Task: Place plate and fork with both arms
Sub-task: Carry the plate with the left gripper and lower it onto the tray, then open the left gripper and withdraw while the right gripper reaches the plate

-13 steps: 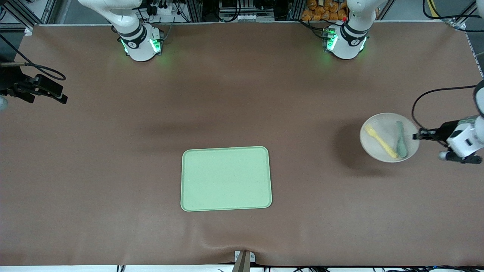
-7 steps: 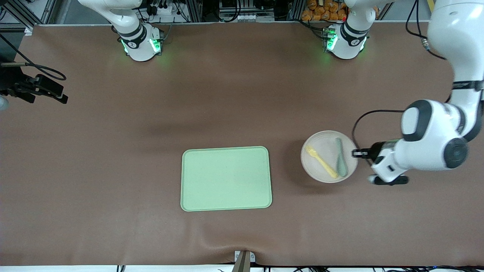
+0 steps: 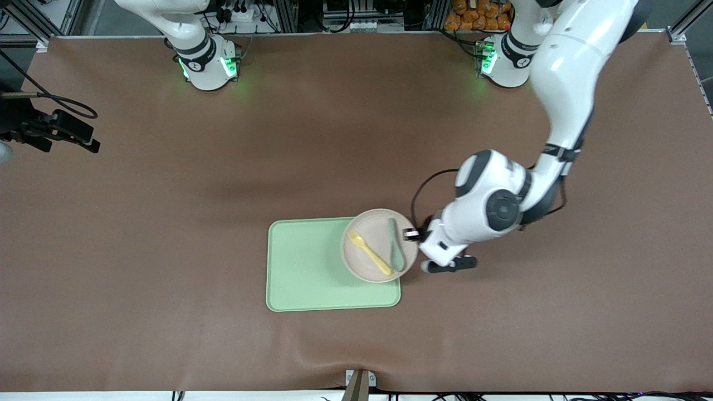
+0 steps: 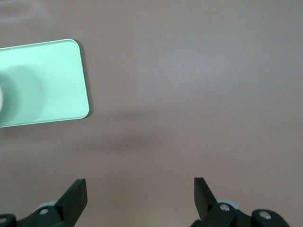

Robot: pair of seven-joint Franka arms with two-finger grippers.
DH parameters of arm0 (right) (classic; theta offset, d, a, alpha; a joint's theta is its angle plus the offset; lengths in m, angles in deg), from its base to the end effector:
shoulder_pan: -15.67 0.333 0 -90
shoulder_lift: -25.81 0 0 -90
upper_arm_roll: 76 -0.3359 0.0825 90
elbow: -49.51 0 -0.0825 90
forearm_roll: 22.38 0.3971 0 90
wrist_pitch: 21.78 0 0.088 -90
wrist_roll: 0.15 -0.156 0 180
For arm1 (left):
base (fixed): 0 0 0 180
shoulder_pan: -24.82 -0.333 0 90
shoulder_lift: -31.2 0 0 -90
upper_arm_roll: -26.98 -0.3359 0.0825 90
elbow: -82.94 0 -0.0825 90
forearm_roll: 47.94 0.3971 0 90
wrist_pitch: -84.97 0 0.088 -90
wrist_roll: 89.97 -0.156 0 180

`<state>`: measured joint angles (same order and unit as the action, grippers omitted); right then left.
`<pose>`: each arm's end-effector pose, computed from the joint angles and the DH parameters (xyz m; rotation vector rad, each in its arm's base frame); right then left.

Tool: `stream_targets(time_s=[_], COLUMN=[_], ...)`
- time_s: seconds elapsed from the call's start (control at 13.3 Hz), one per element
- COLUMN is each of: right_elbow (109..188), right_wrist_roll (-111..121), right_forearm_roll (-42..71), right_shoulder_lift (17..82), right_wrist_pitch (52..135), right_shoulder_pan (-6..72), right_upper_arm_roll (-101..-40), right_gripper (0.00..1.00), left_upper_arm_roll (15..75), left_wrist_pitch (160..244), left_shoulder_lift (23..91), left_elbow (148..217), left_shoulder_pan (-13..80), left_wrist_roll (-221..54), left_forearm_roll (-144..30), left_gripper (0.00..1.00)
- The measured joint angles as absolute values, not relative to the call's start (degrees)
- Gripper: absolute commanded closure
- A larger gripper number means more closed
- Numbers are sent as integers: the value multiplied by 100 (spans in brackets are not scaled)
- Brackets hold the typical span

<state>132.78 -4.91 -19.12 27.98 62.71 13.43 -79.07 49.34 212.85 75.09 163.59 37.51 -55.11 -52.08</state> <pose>0.5696 0.0170 0.6222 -3.0821 0.0981 0.0299 0.6556 -0.4000 0.2447 2.8056 0.2159 -0.1356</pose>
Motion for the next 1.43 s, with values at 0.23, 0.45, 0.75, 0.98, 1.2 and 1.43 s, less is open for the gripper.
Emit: stream_targets(time_s=[0.23,0.45,0.75,0.98,1.2,1.43], right_elbow=[13279,13279,13279,13277,13276,13278], right_wrist_roll=[-491,-491,-491,-491,-487,-485], right_forearm_roll=[-1912,-1912,-1912,-1912,-1912,-1911], right_shoulder_lift=[2800,2834,2972,3061,3068,3134], right_wrist_pitch=[6283,6288,6314,6330,6330,6322], right_shoulder_pan=[1343,1342,1340,1340,1340,1340], right_upper_arm_roll=[-7903,-7898,-7896,-7896,-7900,-7901], right_gripper=[0,0,0,0,0,0], left_upper_arm_roll=[4909,4865,4762,4762,4760,4758], left_wrist_pitch=[22134,22238,22466,22574,22640,23046], left_shoulder_lift=[8096,8449,8635,8707,8724,8787], left_elbow=[16155,15832,15778,15775,15775,15775], left_shoulder_pan=[4215,4280,4298,4355,4357,4364], left_wrist_roll=[-5321,-5399,-5539,-5820,-5989,-5973], left_forearm_roll=[-5208,-5208,-5208,-5208,-5208,-5208], left_gripper=[100,100,100,100,1,0])
